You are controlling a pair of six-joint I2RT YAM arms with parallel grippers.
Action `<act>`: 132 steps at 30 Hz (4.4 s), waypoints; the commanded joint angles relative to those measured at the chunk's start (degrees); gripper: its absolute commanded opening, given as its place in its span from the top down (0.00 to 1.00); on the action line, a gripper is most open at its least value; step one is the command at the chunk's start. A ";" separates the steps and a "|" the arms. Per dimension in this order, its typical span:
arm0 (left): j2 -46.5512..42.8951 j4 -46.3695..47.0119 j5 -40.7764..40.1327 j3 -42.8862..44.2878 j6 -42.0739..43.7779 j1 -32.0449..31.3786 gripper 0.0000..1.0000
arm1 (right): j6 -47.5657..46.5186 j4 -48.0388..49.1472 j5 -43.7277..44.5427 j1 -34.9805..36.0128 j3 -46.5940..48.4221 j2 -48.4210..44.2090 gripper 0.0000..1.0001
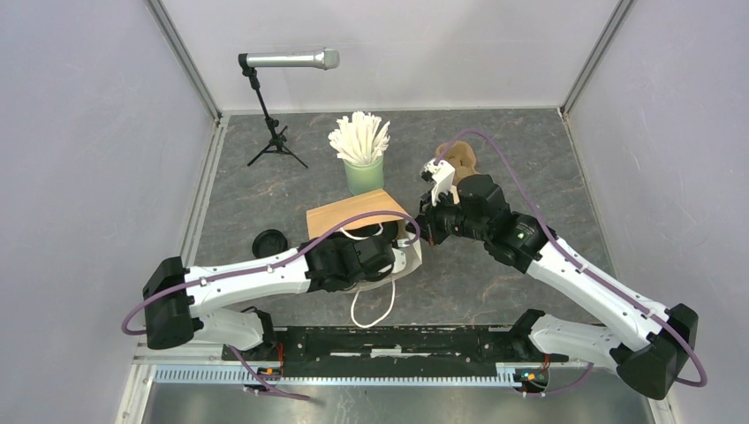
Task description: Pack the takeout coffee
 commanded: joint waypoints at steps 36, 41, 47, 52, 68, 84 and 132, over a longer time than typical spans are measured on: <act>-2.65 -8.66 8.96 7.08 -2.67 0.58 0.97 | -0.48 -1.84 -0.96 -0.05 6.56 3.67 1.00; -1.69 -8.82 8.43 6.28 -0.48 1.21 0.98 | -0.77 -2.32 -1.05 0.00 7.12 3.76 1.00; -0.74 -7.50 8.90 5.37 1.61 2.44 0.98 | -1.36 -3.46 -1.28 -0.09 7.91 4.24 1.00; -0.21 -6.00 9.13 2.78 2.11 2.77 0.98 | -2.09 -4.76 -1.34 -0.07 9.54 5.16 1.00; -0.19 3.01 6.43 -1.02 8.14 10.53 0.96 | -2.67 -6.02 -1.40 -0.07 10.84 6.13 1.00; 2.53 8.07 7.33 1.11 10.76 12.63 0.95 | -2.17 -4.70 -3.24 -0.11 10.34 6.91 1.00; 4.47 12.02 8.05 2.59 10.71 14.39 0.90 | -0.76 -4.56 -4.20 -0.06 11.64 7.99 1.00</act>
